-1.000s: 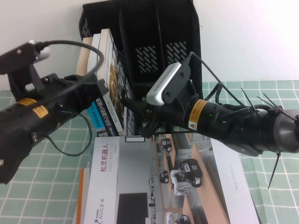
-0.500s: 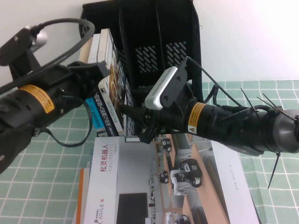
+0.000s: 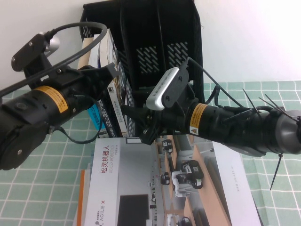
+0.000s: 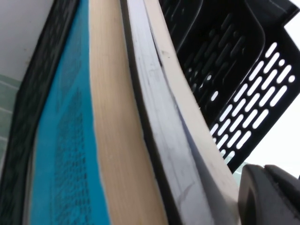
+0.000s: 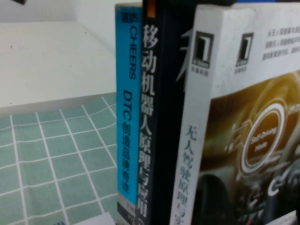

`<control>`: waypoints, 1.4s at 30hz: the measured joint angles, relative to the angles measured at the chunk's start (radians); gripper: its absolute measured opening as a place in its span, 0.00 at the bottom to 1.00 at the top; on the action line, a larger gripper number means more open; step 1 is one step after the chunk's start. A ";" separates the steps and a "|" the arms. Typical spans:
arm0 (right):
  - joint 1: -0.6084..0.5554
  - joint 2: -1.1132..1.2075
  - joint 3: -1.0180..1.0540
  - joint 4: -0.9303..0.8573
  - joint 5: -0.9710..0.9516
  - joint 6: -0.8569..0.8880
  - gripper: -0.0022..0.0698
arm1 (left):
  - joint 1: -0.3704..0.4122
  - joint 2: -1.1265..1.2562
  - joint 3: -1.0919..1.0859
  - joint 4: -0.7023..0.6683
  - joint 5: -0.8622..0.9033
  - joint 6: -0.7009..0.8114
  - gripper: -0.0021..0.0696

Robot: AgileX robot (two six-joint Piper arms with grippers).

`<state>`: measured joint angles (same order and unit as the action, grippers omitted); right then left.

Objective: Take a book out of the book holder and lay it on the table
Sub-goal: Hold the bookshelf, then pick up the right side book from the book shelf

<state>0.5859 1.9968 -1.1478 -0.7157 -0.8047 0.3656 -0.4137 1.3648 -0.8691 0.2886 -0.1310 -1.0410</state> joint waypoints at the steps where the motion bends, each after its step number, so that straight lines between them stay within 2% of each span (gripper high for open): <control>1: 0.000 0.000 0.000 0.000 0.000 0.000 0.54 | 0.000 0.005 -0.002 0.000 -0.010 -0.006 0.03; 14: 0.000 0.000 0.000 0.002 -0.028 0.117 0.54 | 0.000 0.024 -0.004 0.000 -0.069 -0.037 0.03; 26: -0.031 -0.002 0.000 -0.174 -0.060 0.179 0.54 | 0.000 0.027 -0.004 0.000 -0.081 -0.037 0.03; 30: -0.060 -0.013 0.000 -0.181 -0.065 0.218 0.53 | 0.000 0.027 -0.004 0.000 -0.081 -0.037 0.03; 35: -0.037 -0.019 0.000 -0.215 -0.104 0.277 0.53 | 0.000 0.027 -0.004 0.000 -0.081 -0.044 0.03; 38: -0.001 -0.019 0.000 -0.203 -0.104 0.263 0.53 | 0.000 0.027 -0.004 0.002 -0.083 -0.049 0.03; 42: 0.022 -0.019 0.000 -0.102 -0.087 0.194 0.53 | 0.000 0.027 -0.004 0.004 -0.083 -0.051 0.03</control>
<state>0.6083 1.9775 -1.1478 -0.8175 -0.8918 0.5599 -0.4137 1.3916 -0.8728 0.2926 -0.2140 -1.0925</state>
